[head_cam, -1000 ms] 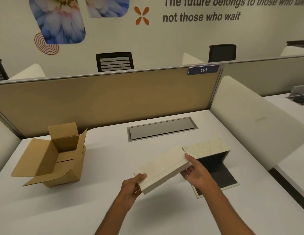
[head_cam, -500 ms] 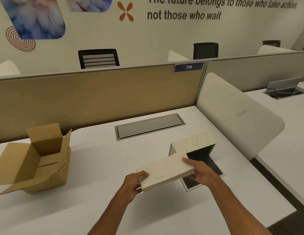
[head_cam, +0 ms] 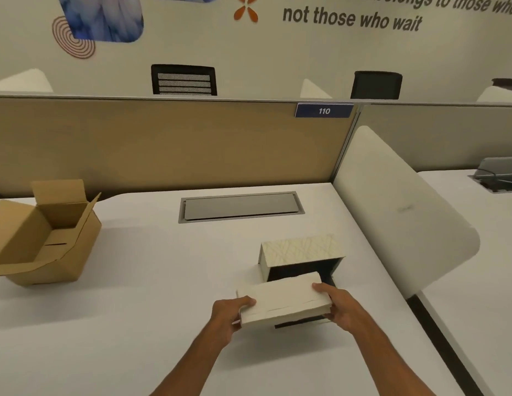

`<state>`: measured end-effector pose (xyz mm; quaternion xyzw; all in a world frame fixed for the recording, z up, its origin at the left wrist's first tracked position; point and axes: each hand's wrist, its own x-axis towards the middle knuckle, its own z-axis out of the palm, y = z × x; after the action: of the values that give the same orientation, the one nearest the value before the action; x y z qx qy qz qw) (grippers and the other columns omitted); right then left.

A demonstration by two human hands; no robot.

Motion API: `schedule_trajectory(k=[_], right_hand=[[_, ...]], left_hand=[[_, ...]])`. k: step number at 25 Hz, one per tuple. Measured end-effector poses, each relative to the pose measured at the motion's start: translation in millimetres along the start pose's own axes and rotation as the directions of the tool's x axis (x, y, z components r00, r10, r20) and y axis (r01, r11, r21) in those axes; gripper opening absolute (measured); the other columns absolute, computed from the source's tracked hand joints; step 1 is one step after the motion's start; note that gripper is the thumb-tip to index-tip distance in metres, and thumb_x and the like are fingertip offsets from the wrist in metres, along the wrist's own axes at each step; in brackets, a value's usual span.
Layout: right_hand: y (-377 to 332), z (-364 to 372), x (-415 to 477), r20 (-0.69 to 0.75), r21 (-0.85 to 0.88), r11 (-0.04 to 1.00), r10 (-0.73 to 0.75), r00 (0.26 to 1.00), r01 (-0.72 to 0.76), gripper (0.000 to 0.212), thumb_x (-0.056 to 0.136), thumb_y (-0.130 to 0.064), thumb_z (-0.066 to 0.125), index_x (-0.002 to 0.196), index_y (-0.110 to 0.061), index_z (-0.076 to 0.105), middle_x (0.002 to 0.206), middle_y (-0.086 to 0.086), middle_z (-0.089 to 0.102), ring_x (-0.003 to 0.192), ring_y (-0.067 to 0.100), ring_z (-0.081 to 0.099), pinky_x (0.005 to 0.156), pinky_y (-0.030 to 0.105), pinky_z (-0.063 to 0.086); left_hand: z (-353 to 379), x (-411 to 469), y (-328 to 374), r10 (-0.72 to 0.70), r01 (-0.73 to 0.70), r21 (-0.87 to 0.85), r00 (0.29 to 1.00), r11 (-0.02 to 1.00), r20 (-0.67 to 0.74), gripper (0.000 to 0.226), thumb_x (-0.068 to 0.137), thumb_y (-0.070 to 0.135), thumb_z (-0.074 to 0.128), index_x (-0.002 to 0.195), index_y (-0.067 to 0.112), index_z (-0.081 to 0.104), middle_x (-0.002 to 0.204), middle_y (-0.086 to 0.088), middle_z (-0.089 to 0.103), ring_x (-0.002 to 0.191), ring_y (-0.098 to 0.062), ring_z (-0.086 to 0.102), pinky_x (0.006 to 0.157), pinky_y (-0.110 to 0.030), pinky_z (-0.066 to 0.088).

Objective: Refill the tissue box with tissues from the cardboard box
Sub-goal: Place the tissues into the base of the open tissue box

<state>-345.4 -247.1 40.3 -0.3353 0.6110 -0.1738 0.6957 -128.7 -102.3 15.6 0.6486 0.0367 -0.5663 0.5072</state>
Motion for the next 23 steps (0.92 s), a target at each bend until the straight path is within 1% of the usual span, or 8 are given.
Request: schedule_trajectory(k=[2, 6, 9, 11, 14, 17, 20, 23], right_hand=[[-4, -20, 11, 0.012, -0.046, 0.999, 0.017, 1.000, -0.016, 0.022, 0.078, -0.016, 0.075, 0.089, -0.007, 0.059, 0.096, 0.015, 0.063, 0.086, 0.027, 0.059, 0.089, 0.042, 0.052], [-16, -48, 27, 0.015, -0.062, 0.998, 0.023, 1.000, -0.022, 0.020, 0.079, -0.015, 0.074, 0.089, -0.005, 0.060, 0.093, 0.013, 0.063, 0.084, 0.025, 0.058, 0.079, 0.037, 0.052], [-21, -61, 40, 0.012, -0.056, 0.998, 0.021, 1.000, -0.020, 0.029, 0.080, -0.017, 0.074, 0.100, -0.004, 0.057, 0.092, 0.011, 0.060, 0.091, 0.026, 0.056, 0.082, 0.037, 0.049], [-24, -66, 47, 0.019, -0.046, 0.999, 0.028, 0.999, -0.027, 0.037, 0.080, -0.017, 0.074, 0.107, -0.003, 0.054, 0.093, 0.010, 0.059, 0.094, 0.027, 0.055, 0.081, 0.035, 0.049], [-28, -69, 54, 0.016, -0.036, 0.999, 0.029, 0.999, -0.028, 0.037, 0.081, -0.016, 0.072, 0.108, -0.004, 0.052, 0.091, 0.009, 0.057, 0.100, 0.029, 0.052, 0.085, 0.036, 0.046], [-30, -69, 61, 0.012, -0.046, 0.998, 0.036, 0.999, -0.035, 0.035, 0.081, -0.016, 0.072, 0.107, -0.004, 0.051, 0.091, 0.010, 0.056, 0.101, 0.030, 0.050, 0.089, 0.038, 0.047], [-29, -68, 68, 0.010, -0.070, 0.997, 0.044, 0.999, -0.043, 0.037, 0.082, -0.018, 0.072, 0.109, -0.006, 0.049, 0.104, 0.013, 0.055, 0.103, 0.031, 0.050, 0.094, 0.039, 0.047], [-29, -67, 73, -0.002, -0.080, 0.995, 0.052, 0.999, -0.052, 0.035, 0.083, -0.019, 0.071, 0.107, -0.006, 0.048, 0.096, 0.012, 0.055, 0.102, 0.030, 0.050, 0.094, 0.038, 0.047]], left_hand=[[22, 4, -10, -0.005, 0.003, -0.029, 0.999, 1.000, -0.050, 0.055, 0.059, 0.002, 0.084, 0.108, -0.007, 0.062, 0.103, -0.021, 0.068, 0.090, -0.033, 0.064, 0.053, -0.031, 0.050], [59, 14, -19, -0.006, 0.003, -0.033, 0.996, 0.999, -0.088, 0.056, 0.058, 0.004, 0.087, 0.107, -0.006, 0.061, 0.104, -0.022, 0.067, 0.096, -0.035, 0.064, 0.067, -0.037, 0.056], [75, 19, -17, 0.000, -0.001, -0.013, 0.995, 1.000, -0.098, 0.055, 0.060, 0.006, 0.088, 0.106, -0.005, 0.060, 0.104, -0.020, 0.067, 0.096, -0.034, 0.065, 0.070, -0.038, 0.057], [82, 22, -14, -0.004, 0.003, -0.009, 0.995, 1.000, -0.095, 0.046, 0.065, 0.005, 0.085, 0.103, -0.005, 0.060, 0.102, -0.018, 0.067, 0.092, -0.031, 0.064, 0.069, -0.038, 0.057], [90, 29, -11, -0.012, 0.014, 0.022, 0.994, 1.000, -0.104, 0.046, 0.067, 0.005, 0.084, 0.106, -0.005, 0.061, 0.105, -0.019, 0.066, 0.095, -0.032, 0.065, 0.079, -0.041, 0.057], [96, 35, -11, -0.012, 0.021, 0.061, 0.990, 0.998, -0.142, 0.049, 0.067, 0.007, 0.085, 0.108, -0.005, 0.060, 0.108, -0.018, 0.066, 0.098, -0.033, 0.063, 0.083, -0.042, 0.057], [101, 42, -12, -0.008, 0.025, 0.090, 0.982, 0.996, -0.188, 0.047, 0.069, 0.009, 0.084, 0.107, -0.004, 0.058, 0.108, -0.017, 0.064, 0.100, -0.032, 0.061, 0.082, -0.039, 0.057], [104, 48, -12, 0.002, 0.026, 0.118, 0.973, 0.993, -0.231, 0.046, 0.071, 0.010, 0.082, 0.107, -0.001, 0.056, 0.110, -0.017, 0.062, 0.101, -0.030, 0.060, 0.082, -0.035, 0.055]])
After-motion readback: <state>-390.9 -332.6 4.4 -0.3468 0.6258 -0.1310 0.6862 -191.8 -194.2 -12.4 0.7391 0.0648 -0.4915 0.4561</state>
